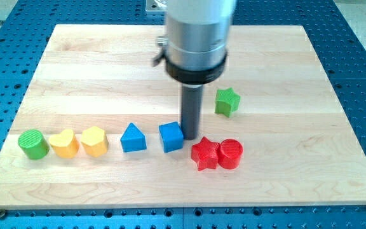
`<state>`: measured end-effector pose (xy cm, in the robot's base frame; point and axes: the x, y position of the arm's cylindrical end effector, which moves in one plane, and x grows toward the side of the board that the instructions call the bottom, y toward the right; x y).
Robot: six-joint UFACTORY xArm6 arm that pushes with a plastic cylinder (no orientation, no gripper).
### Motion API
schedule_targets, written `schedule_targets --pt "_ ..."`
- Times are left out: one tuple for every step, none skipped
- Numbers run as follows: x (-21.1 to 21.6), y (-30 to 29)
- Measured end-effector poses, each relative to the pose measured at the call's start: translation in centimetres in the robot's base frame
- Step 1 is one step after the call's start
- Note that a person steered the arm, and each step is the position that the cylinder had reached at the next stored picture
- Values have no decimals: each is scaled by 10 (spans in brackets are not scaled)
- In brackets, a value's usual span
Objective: Move down the blue blocks
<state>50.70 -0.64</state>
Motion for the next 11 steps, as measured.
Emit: schedule_targets --pt "2 -38" --pt "-2 -21" --pt "-26 -62" --pt "-5 -88" --pt "16 -91" --pt "-19 -66" --pt "-14 -27" --pt "4 -29" --pt "27 -40" --pt "23 -46" --pt "9 -65"
